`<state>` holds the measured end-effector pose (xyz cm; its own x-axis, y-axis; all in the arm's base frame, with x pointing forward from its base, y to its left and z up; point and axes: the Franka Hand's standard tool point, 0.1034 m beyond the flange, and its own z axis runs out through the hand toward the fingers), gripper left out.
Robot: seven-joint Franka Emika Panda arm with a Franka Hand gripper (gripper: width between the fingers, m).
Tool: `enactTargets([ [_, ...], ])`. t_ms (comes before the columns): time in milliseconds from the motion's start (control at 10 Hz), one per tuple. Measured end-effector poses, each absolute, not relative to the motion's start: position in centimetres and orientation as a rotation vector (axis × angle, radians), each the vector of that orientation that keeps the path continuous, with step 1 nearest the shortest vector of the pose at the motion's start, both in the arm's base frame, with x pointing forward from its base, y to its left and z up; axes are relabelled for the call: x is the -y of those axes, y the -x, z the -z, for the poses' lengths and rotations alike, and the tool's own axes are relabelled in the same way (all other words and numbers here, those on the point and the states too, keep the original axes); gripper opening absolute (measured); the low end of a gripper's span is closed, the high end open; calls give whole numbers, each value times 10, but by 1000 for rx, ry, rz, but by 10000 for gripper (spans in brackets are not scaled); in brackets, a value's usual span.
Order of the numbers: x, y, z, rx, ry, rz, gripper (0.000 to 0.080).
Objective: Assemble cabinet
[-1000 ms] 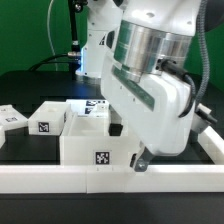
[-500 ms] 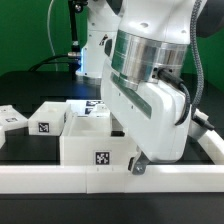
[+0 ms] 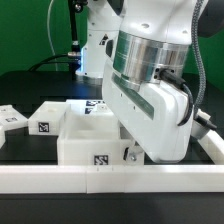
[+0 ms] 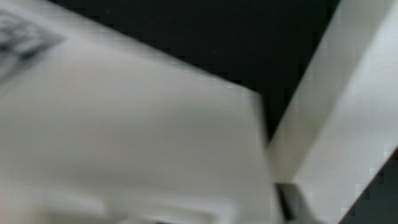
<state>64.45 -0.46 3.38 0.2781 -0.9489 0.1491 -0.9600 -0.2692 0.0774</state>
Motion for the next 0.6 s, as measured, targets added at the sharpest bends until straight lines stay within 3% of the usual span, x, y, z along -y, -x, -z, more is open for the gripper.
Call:
enactTargets([
  [100, 3, -641, -34, 1803, -2372, -85, 102],
  [600, -68, -638, -40, 1820, -2345, -56, 95],
])
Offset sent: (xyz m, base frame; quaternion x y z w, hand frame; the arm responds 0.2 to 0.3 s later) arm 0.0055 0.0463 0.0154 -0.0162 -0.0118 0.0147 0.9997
